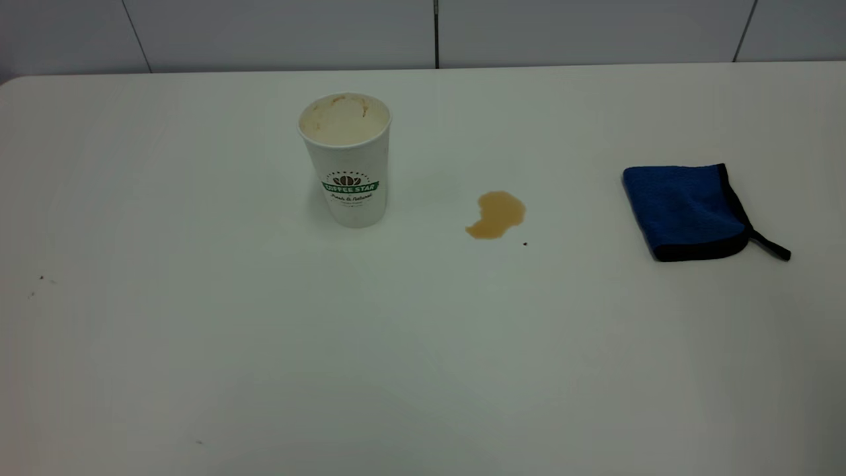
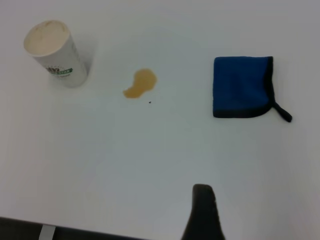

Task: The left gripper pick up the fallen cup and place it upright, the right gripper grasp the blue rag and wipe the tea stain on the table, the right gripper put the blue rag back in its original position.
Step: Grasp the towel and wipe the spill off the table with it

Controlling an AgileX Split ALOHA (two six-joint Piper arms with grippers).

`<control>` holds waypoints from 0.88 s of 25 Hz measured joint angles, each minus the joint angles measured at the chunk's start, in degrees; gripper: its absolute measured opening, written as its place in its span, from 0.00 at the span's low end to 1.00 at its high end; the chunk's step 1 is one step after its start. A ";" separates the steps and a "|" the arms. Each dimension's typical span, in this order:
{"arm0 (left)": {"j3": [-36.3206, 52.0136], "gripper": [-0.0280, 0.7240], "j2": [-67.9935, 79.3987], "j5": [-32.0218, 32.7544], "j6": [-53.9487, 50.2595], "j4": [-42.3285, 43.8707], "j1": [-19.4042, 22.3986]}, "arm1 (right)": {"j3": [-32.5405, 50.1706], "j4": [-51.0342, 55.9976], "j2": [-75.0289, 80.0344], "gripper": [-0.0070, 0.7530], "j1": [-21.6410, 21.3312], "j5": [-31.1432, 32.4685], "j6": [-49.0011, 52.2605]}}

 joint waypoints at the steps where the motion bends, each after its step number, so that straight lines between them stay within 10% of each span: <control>1: 0.00 0.70 0.00 0.00 0.00 0.00 0.00 | 0.00 1.52 3.83 0.85 0.00 -2.27 -2.82; 12: 0.00 0.70 0.00 0.00 0.00 0.00 0.00 | -0.62 27.23 45.55 0.80 0.00 -26.12 -39.26; 22: 0.00 0.70 0.00 0.00 0.11 0.00 0.00 | -16.48 42.96 78.88 0.79 0.00 -32.01 -65.58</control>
